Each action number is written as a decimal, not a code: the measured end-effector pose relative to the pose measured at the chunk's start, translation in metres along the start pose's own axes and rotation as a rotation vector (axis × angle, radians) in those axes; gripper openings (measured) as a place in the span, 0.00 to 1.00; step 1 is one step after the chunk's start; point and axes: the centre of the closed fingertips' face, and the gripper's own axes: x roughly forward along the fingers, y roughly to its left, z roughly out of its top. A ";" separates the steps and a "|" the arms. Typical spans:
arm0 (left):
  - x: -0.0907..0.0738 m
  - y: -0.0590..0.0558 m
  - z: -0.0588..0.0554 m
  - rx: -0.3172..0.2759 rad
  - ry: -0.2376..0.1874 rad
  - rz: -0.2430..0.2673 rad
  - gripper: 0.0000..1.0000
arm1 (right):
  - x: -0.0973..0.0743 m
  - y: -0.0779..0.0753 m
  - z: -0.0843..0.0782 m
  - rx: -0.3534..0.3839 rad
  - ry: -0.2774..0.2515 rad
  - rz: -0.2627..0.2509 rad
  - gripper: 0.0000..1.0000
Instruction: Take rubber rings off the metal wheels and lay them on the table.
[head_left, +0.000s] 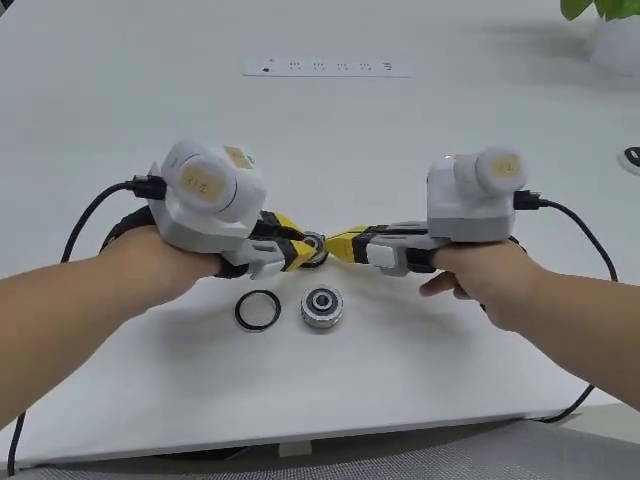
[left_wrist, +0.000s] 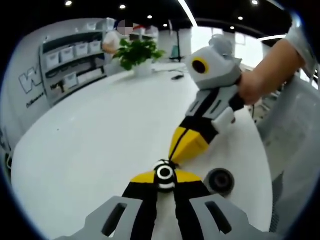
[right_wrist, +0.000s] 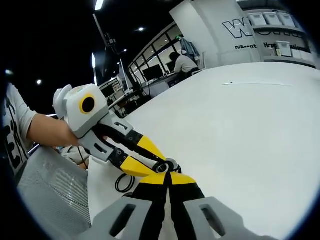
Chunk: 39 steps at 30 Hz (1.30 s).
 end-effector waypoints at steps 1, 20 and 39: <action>0.000 0.000 0.000 0.001 0.000 0.001 0.12 | 0.001 0.001 0.000 -0.004 0.002 0.001 0.00; 0.001 -0.001 0.002 -0.004 -0.016 -0.006 0.13 | -0.003 0.004 0.004 0.001 -0.027 0.019 0.00; -0.023 -0.004 0.015 -0.053 -0.078 -0.058 0.32 | -0.003 0.010 0.005 0.029 -0.031 0.040 0.00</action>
